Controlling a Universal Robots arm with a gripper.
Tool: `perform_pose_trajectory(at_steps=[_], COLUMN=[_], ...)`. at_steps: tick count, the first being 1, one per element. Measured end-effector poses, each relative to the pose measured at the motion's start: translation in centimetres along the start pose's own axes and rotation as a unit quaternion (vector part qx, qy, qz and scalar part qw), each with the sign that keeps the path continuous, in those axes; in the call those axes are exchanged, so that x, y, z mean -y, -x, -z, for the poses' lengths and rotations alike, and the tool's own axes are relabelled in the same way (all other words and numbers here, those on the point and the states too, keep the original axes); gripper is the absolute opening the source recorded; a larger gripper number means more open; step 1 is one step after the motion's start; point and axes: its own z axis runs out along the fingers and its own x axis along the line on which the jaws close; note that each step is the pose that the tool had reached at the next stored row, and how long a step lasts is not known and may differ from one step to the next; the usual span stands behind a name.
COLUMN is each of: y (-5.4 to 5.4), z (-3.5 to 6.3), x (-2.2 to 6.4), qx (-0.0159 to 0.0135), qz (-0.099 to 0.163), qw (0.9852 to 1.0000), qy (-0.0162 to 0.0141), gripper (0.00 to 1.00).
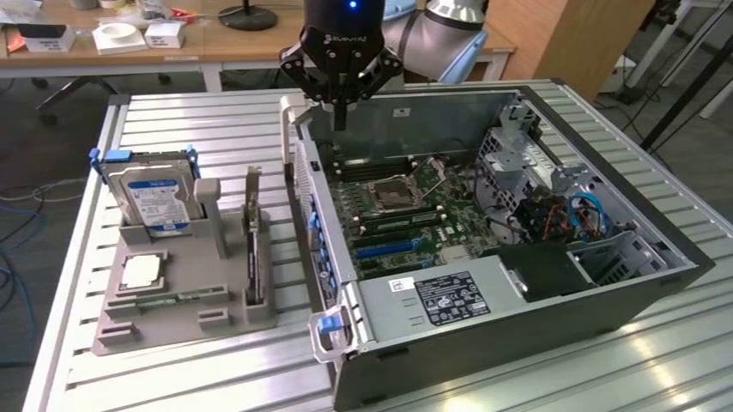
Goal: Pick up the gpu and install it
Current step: 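Reach for the gpu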
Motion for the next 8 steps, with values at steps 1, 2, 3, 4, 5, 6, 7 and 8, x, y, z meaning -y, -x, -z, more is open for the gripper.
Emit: perform_pose_trajectory(at_steps=[1, 2, 3, 4, 5, 6, 7, 8], y=[-0.2, -0.3, -0.5, -0.6, -0.8, -1.0, -1.1, -1.3], z=[0.00, 0.00, 0.01, 0.00, 0.00, 0.01, 0.00, 0.01], x=[0.01, 0.03, 0.04, 0.05, 0.06, 0.07, 0.08, 0.10], qx=[0.0000, 0.0000, -0.0001, -0.0001, -0.0001, -0.0001, -0.0001, -0.0001], qz=[0.000, 0.000, 0.000, 0.000, 0.000, 0.000, 0.000, 0.000], qw=[1.0000, 1.0000, 1.0000, 1.0000, 1.0000, 1.0000, 1.0000, 1.0000], qy=[0.0000, 0.0000, -0.0001, 0.0000, 0.0000, 0.0000, 0.0000, 0.0000], gripper=[0.10, 0.10, 0.10, 0.10, 0.10, 0.10, 0.10, 0.10])
